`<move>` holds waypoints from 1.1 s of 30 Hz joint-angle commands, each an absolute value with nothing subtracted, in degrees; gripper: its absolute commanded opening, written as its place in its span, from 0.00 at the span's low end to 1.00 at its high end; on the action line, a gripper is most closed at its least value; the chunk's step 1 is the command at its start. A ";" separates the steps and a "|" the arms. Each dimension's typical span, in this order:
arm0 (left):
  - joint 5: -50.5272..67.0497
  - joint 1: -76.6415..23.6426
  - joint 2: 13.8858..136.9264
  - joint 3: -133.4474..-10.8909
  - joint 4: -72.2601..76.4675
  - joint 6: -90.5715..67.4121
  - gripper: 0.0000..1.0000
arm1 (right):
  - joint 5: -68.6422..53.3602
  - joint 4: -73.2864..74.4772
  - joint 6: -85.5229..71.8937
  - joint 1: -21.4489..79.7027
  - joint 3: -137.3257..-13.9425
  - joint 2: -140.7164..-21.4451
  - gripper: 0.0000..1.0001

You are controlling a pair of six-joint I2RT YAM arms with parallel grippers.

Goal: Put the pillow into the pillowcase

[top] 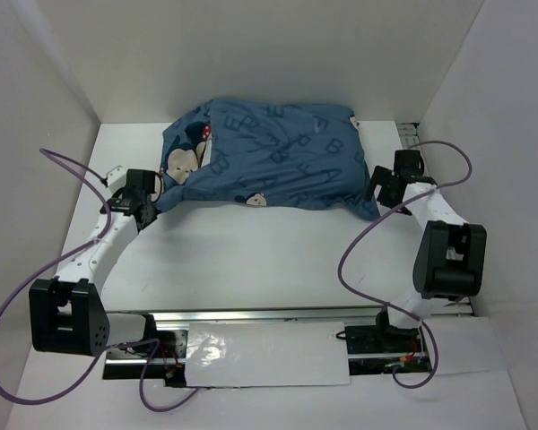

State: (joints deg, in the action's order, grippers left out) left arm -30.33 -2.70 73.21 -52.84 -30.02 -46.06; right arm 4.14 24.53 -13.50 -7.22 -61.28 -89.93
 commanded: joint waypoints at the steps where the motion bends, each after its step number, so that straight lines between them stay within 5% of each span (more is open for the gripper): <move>1: -29.36 -2.37 72.33 -52.38 -28.13 -43.95 0.00 | 3.96 22.51 -10.46 -6.59 -61.44 -91.75 1.00; 23: -29.88 -2.37 71.81 -50.80 -28.12 -43.95 0.00 | 12.48 20.48 -18.63 3.78 -68.03 -111.35 0.98; 26: -30.49 -2.37 71.81 -50.80 -28.12 -43.95 0.00 | 8.01 20.48 -18.63 3.78 -68.03 -113.37 0.73; 27: -30.50 -2.37 71.81 -50.80 -28.12 -43.95 0.00 | 5.47 19.70 -17.59 4.39 -67.42 -114.07 0.35; 28: -30.50 -1.85 71.81 -50.80 -28.12 -43.95 0.00 | 5.45 19.17 -17.58 4.92 -67.41 -114.08 0.09; 29: -30.50 -1.85 71.28 -50.80 -28.12 -43.95 0.00 | 5.45 19.16 -17.58 4.92 -66.89 -114.08 0.00; 33: -30.50 -1.85 71.28 -50.80 -28.12 -43.95 0.00 | 12.90 17.93 -16.96 7.99 -65.57 -109.53 0.00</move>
State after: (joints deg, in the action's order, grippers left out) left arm -28.73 -2.26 72.88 -50.98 -28.77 -44.95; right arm 10.98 16.75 -16.82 5.04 -68.53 -109.25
